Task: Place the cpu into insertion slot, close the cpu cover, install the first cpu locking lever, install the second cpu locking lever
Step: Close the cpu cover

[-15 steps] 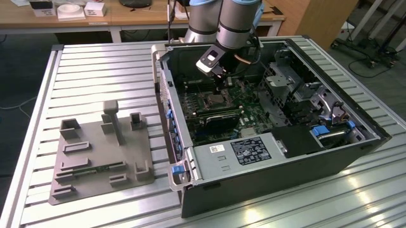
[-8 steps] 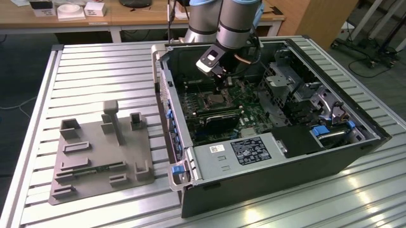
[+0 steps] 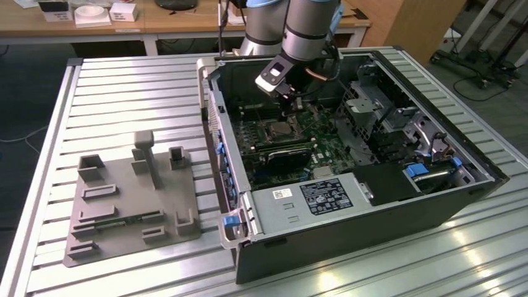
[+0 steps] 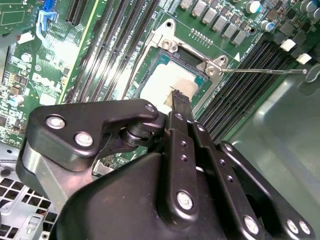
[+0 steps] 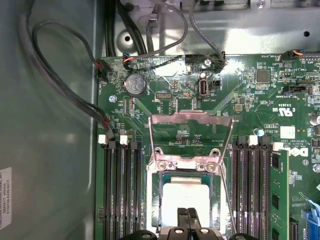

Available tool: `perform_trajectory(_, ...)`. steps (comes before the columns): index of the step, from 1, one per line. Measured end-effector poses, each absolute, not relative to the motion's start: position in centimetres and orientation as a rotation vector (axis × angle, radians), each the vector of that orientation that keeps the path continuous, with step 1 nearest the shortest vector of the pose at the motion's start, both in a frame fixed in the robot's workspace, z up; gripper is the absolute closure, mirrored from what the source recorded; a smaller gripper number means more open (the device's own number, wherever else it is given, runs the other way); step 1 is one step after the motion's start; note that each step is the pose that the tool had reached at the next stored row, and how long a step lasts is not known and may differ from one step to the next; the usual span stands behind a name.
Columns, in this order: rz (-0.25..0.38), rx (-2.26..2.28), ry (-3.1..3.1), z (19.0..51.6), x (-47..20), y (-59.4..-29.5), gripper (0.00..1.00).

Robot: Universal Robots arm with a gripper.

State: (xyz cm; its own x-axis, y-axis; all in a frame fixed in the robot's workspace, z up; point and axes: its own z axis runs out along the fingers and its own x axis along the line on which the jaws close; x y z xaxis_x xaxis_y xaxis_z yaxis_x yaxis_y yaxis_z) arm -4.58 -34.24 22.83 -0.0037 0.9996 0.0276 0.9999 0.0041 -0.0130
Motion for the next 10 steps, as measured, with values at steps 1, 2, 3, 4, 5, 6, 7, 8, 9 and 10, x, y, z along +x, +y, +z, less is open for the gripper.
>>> perform_trajectory(1, -0.016, -2.197, -2.205, 22.87, -4.58, -34.24, 0.90)
perform_trajectory(2, -0.016, -2.197, -2.205, 22.88, -4.58, -34.23, 0.90)
perform_trajectory(3, -0.016, -2.197, -2.205, 22.87, -4.55, -34.23, 0.90)
perform_trajectory(4, -0.016, -2.197, -2.205, 22.87, -4.50, -34.24, 0.90)
perform_trajectory(5, -0.016, -2.197, -2.205, 22.87, -4.42, -34.24, 0.90)
perform_trajectory(6, -0.016, -2.197, -2.205, 22.87, -4.32, -34.24, 0.90)
perform_trajectory(7, -0.016, -2.197, -2.205, 22.86, -4.22, -34.24, 0.90)
perform_trajectory(8, -0.016, -2.197, -2.205, 22.86, -4.13, -34.24, 0.90)
perform_trajectory(9, -0.016, -2.197, -2.205, 22.86, -4.03, -34.24, 0.90)
perform_trajectory(10, -0.016, -2.197, -2.205, 22.85, -3.94, -34.24, 0.90)
